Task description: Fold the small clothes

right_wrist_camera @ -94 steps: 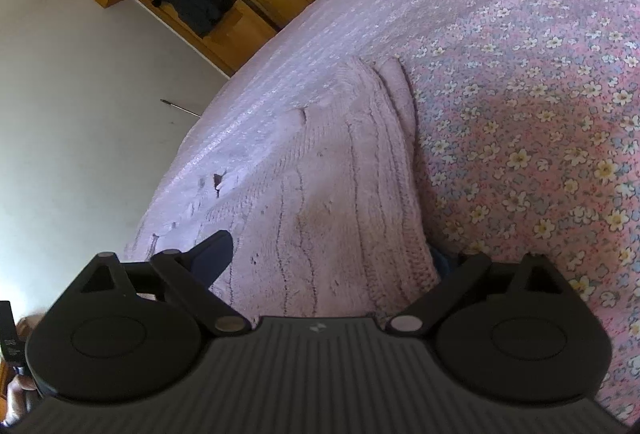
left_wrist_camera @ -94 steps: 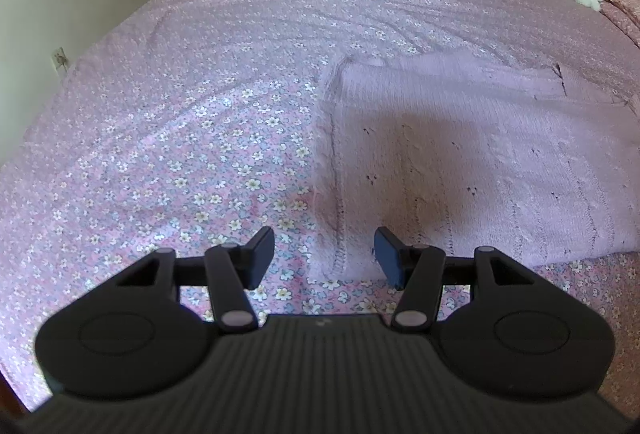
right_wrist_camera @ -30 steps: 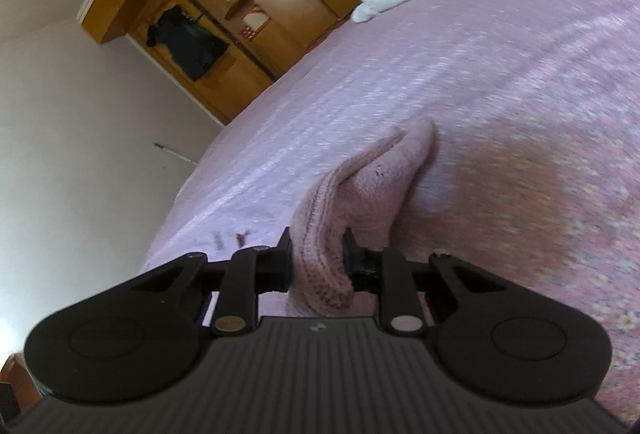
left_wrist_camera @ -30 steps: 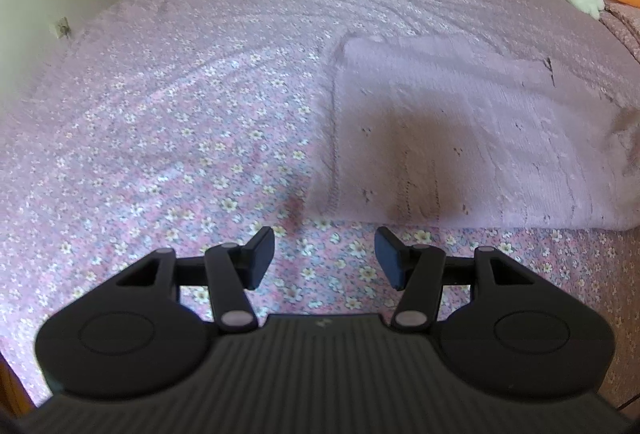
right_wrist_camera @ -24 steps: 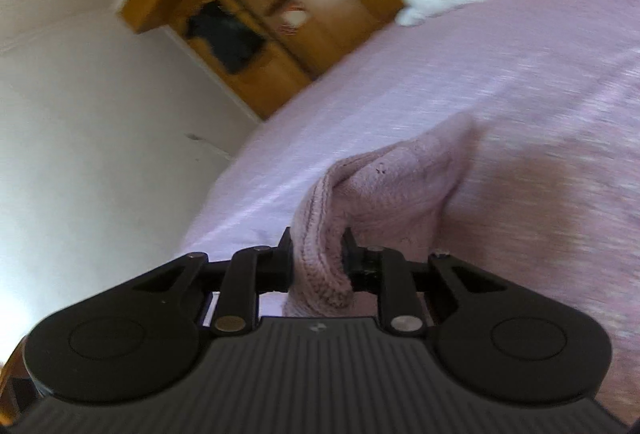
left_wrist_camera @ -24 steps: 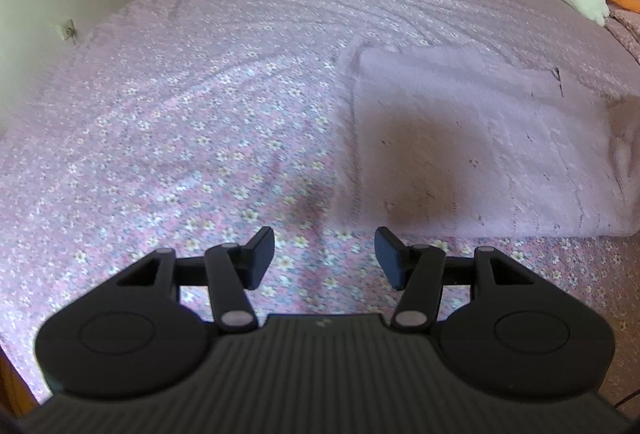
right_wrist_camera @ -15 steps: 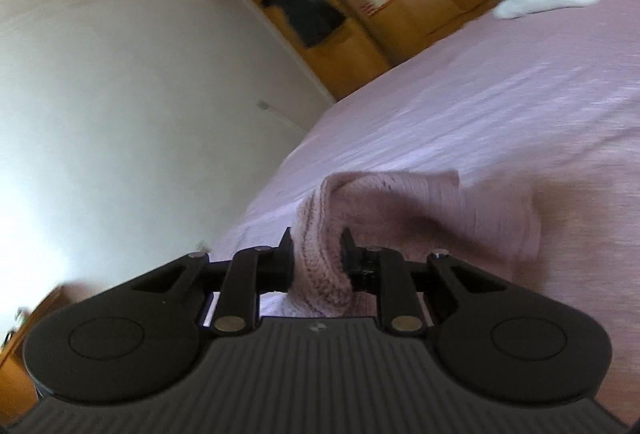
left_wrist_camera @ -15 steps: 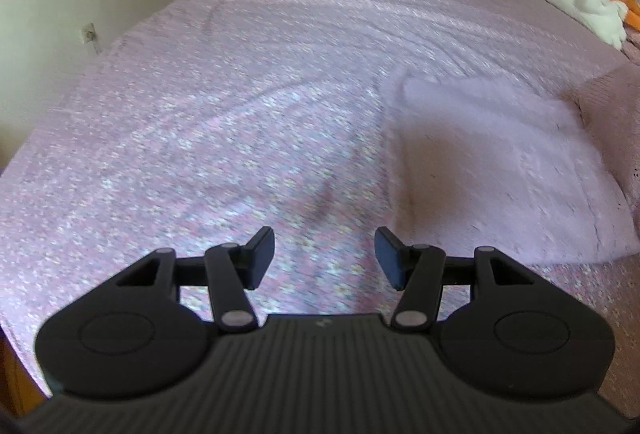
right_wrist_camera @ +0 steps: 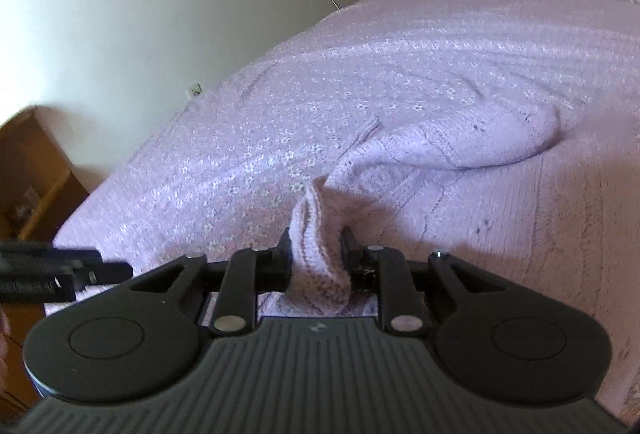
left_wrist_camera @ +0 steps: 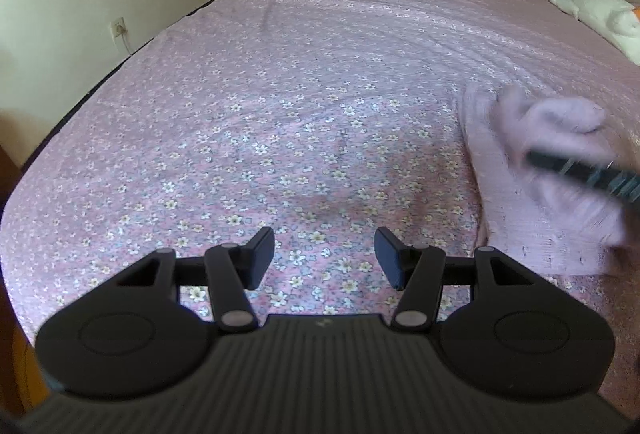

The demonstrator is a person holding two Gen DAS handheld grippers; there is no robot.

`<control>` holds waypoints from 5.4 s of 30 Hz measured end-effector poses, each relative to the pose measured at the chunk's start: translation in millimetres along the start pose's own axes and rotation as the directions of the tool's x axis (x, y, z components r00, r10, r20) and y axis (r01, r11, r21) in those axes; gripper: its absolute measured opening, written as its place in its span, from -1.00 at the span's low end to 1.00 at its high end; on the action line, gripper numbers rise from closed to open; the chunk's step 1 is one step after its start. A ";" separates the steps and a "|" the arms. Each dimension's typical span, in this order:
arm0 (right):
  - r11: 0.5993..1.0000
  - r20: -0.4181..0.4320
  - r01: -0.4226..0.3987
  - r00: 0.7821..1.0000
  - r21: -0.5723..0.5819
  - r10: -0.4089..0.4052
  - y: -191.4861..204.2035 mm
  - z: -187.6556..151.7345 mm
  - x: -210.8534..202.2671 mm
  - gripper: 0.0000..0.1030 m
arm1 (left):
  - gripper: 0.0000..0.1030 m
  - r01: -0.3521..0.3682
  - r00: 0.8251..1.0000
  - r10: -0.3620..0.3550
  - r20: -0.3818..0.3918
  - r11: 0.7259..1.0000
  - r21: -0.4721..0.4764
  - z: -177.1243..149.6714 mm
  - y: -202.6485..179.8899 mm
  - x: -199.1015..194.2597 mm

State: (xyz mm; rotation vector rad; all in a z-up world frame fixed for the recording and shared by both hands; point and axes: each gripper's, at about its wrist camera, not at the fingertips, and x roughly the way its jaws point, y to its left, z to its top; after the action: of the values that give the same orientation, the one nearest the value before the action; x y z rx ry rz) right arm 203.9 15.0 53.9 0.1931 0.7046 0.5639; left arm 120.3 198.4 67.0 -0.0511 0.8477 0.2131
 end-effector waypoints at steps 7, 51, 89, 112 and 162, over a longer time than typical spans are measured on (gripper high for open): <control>0.996 0.024 -0.087 0.996 0.029 0.086 5.0 -7.8 -38.7 0.20 | 0.11 0.054 0.998 -0.056 0.032 0.998 0.042 9.5 -8.9 0.0; 0.977 0.153 0.127 0.976 0.170 -0.154 -85.1 -27.6 -75.6 0.71 | 0.06 0.282 0.957 -0.285 0.050 0.957 0.065 79.2 -100.0 98.5; 0.882 -0.076 0.051 0.997 0.469 -0.017 -119.6 -19.1 -187.1 0.08 | -0.18 0.689 0.663 -0.730 -0.168 0.682 -0.246 -19.4 -99.8 19.6; 0.918 -0.043 0.265 0.964 0.295 -0.264 -65.9 -143.3 -279.6 0.80 | 0.25 0.414 0.909 -0.404 -0.104 0.902 0.120 -122.0 -98.8 -81.2; 0.855 -0.186 0.510 0.853 0.092 -0.488 -48.3 -213.9 -236.1 1.00 | 0.93 0.130 0.990 -0.119 -0.075 0.975 0.181 -201.6 -144.2 -65.9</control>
State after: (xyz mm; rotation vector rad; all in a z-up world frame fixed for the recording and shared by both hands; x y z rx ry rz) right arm -63.3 -159.2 7.9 0.0862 0.9103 0.0254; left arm -41.0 20.3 -22.8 0.0639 0.9211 0.0138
